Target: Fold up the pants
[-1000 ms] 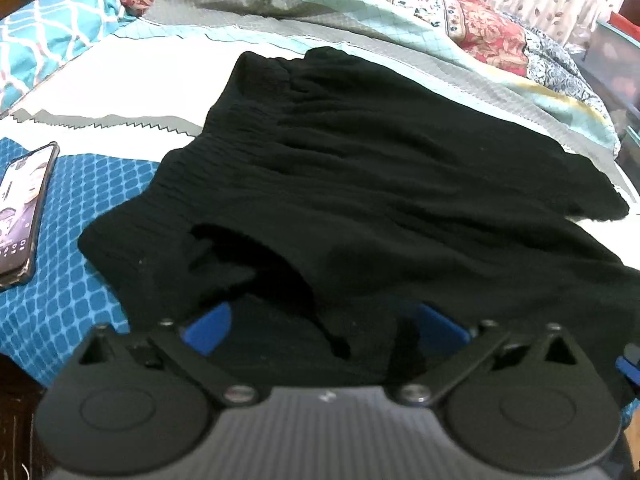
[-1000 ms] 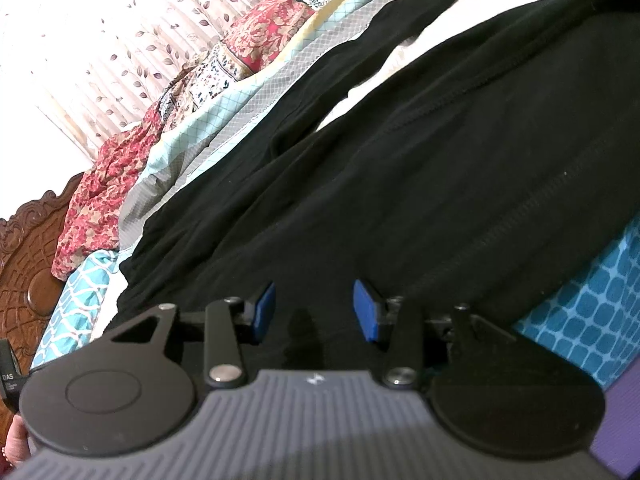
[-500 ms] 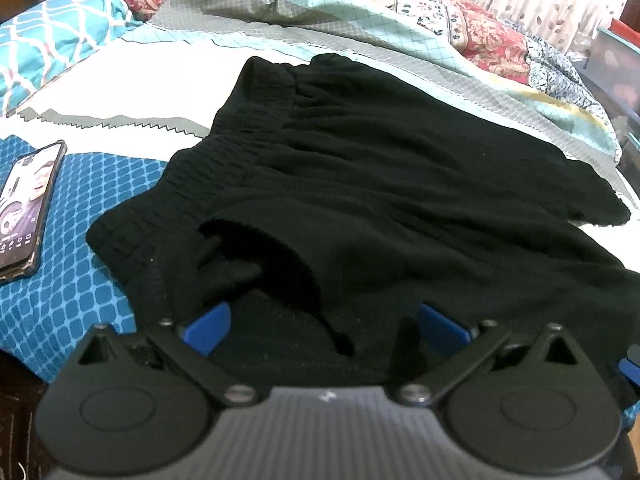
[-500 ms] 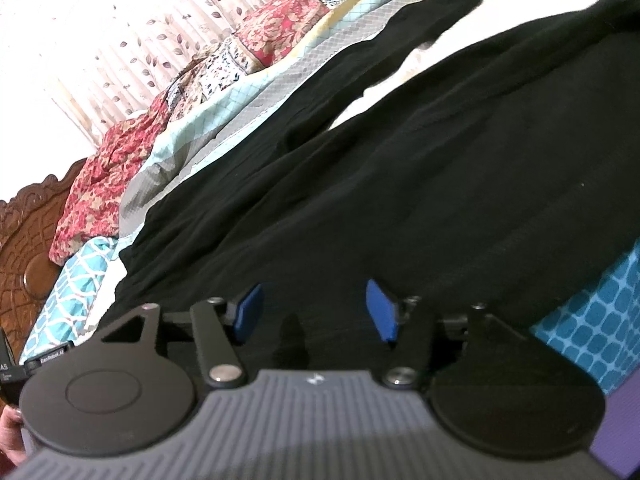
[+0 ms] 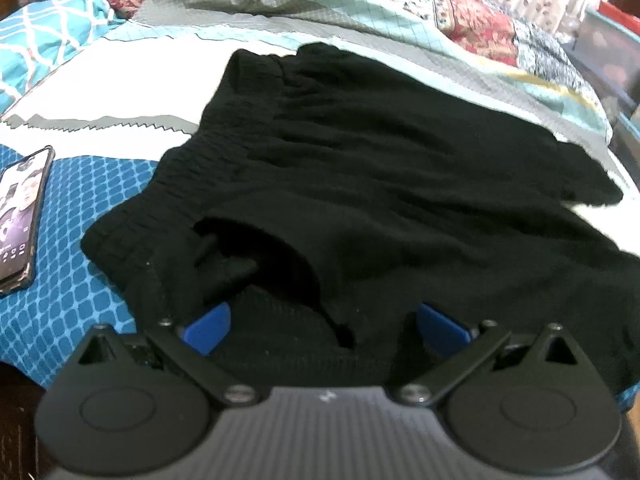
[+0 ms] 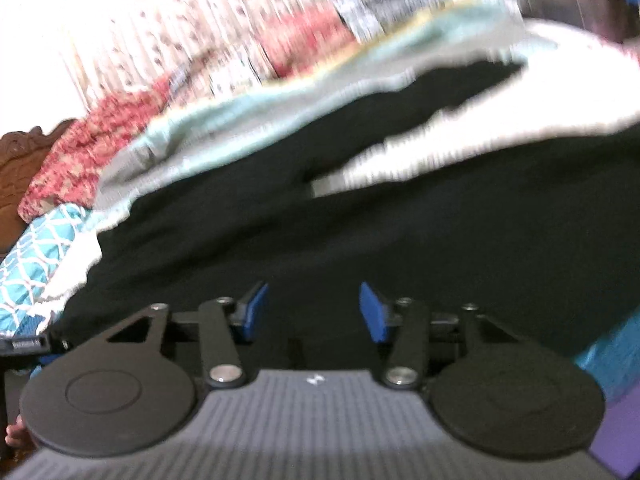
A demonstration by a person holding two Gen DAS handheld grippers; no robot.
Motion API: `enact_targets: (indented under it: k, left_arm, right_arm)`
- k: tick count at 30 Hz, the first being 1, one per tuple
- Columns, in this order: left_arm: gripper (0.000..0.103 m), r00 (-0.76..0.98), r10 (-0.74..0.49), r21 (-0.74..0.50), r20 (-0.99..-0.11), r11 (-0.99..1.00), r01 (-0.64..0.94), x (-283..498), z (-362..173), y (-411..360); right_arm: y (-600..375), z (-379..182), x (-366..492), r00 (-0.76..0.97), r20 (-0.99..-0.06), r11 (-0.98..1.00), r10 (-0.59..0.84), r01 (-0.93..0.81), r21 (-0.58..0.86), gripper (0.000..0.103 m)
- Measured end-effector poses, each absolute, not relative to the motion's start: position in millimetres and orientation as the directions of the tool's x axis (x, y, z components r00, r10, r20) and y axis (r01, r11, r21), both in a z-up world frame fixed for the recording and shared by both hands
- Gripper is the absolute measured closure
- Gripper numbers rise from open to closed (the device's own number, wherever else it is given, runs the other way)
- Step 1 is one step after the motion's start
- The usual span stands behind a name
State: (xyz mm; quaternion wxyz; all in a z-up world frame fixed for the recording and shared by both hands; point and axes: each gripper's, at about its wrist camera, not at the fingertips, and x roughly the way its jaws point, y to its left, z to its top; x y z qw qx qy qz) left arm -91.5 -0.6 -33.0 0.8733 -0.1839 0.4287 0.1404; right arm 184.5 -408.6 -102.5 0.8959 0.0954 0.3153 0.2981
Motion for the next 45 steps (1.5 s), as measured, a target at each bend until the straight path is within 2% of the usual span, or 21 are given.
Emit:
enact_targets:
  k: [2,6,10,11,13,16,18,21,25,29,33,36,40,43,44,45]
  left_arm:
    - [0.003,0.611,0.109,-0.192,-0.784,0.893,-0.407,-94,-23,-1]
    - [0.007,0.654,0.172,-0.127,-0.737,0.915,-0.384,-95,-2,-6]
    - [0.013,0.629,0.164,-0.116,-0.76,0.918,-0.38,-88,-10,-5]
    - [0.021,0.597,0.165,-0.1,-0.785,0.918,-0.385,-84,-17,-5]
    - [0.025,0.556,0.162,-0.079,-0.815,0.92,-0.383,-80,-27,-8]
    - [0.025,0.603,0.117,-0.126,-0.789,0.93,-0.345,-77,-10,1]
    - [0.022,0.658,0.122,-0.139,-0.743,0.934,-0.33,-67,16,18]
    - [0.017,0.712,0.212,-0.057,-0.669,0.941,-0.334,-32,56,46]
    - [0.012,0.742,0.236,0.013,-0.628,0.956,-0.293,38,77,85]
    - [0.021,0.7,0.286,0.138,-0.654,0.955,-0.261,108,59,110]
    - [0.024,0.69,0.267,0.22,-0.672,0.963,-0.159,151,25,105]
    - [0.024,0.672,0.271,0.257,-0.689,0.958,-0.124,166,-1,100]
    - [0.024,0.653,0.262,0.27,-0.71,0.959,-0.091,177,-29,100]
    - [0.024,0.647,0.248,0.248,-0.721,0.964,-0.093,183,-43,109]
    - [0.028,0.643,0.242,0.239,-0.726,0.966,-0.094,184,-46,112]
    - [0.037,0.639,0.228,0.223,-0.734,0.971,-0.09,185,-49,114]
  right_arm:
    - [-409,-87,189,0.664,-0.488,0.823,0.567,-0.476,0.309,0.055]
    - [-412,-80,207,0.692,-0.514,0.86,0.506,-0.449,0.242,0.065]
    - [-417,-102,222,0.665,-0.602,0.893,0.443,-0.384,0.233,0.069]
    - [-414,-112,226,0.638,-0.644,0.902,0.423,-0.368,0.227,0.07]
    - [-409,-132,230,0.574,-0.723,0.914,0.385,-0.346,0.212,0.07]
    - [-410,-119,232,0.578,-0.697,0.9,0.423,-0.359,0.248,0.071]
    - [-421,-90,242,0.623,-0.625,0.881,0.47,-0.373,0.291,0.071]
    - [-437,-40,276,0.702,-0.541,0.886,0.464,-0.37,0.28,0.069]
    - [-455,6,335,0.727,-0.495,0.875,0.476,-0.333,0.352,0.066]
    - [-453,25,415,0.719,-0.509,0.863,0.473,-0.262,0.431,0.064]
    - [-429,18,488,0.705,-0.585,0.897,0.402,-0.176,0.405,0.061]
    - [-412,1,535,0.709,-0.635,0.94,0.306,-0.121,0.318,0.061]
    - [-412,-32,585,0.699,-0.685,0.959,0.207,-0.005,0.284,0.06]
    - [-410,-58,619,0.677,-0.72,0.959,0.151,0.077,0.273,0.053]
    - [-409,-65,627,0.672,-0.731,0.96,0.123,0.107,0.259,0.05]
    - [-407,-74,636,0.661,-0.743,0.959,0.103,0.131,0.25,0.048]
